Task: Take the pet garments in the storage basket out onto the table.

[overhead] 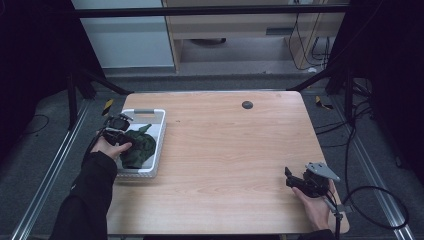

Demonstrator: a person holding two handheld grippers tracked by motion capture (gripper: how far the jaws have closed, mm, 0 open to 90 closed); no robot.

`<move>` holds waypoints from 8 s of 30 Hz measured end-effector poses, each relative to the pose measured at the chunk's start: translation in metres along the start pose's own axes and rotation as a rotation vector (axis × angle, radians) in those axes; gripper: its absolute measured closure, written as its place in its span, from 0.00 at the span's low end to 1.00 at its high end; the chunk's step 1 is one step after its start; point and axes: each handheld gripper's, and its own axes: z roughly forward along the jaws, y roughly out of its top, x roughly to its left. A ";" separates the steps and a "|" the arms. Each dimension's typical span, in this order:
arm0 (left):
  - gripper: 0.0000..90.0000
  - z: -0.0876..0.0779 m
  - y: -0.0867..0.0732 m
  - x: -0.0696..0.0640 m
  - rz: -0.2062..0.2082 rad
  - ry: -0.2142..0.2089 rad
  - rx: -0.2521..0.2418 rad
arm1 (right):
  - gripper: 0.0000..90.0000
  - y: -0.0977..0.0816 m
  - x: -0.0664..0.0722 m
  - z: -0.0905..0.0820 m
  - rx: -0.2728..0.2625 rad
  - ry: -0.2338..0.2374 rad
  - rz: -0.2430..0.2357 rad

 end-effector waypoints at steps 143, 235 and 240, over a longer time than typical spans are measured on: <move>0.77 -0.115 0.036 -0.241 0.881 -0.329 -0.101 | 0.13 -0.001 0.001 0.000 -0.006 0.007 -0.026; 0.32 -0.066 0.027 -0.244 0.859 -0.437 -0.127 | 0.13 -0.001 0.002 0.001 -0.002 0.015 -0.025; 0.32 -0.073 0.026 -0.237 0.784 -0.438 -0.193 | 0.13 -0.001 0.002 0.001 -0.001 0.014 -0.026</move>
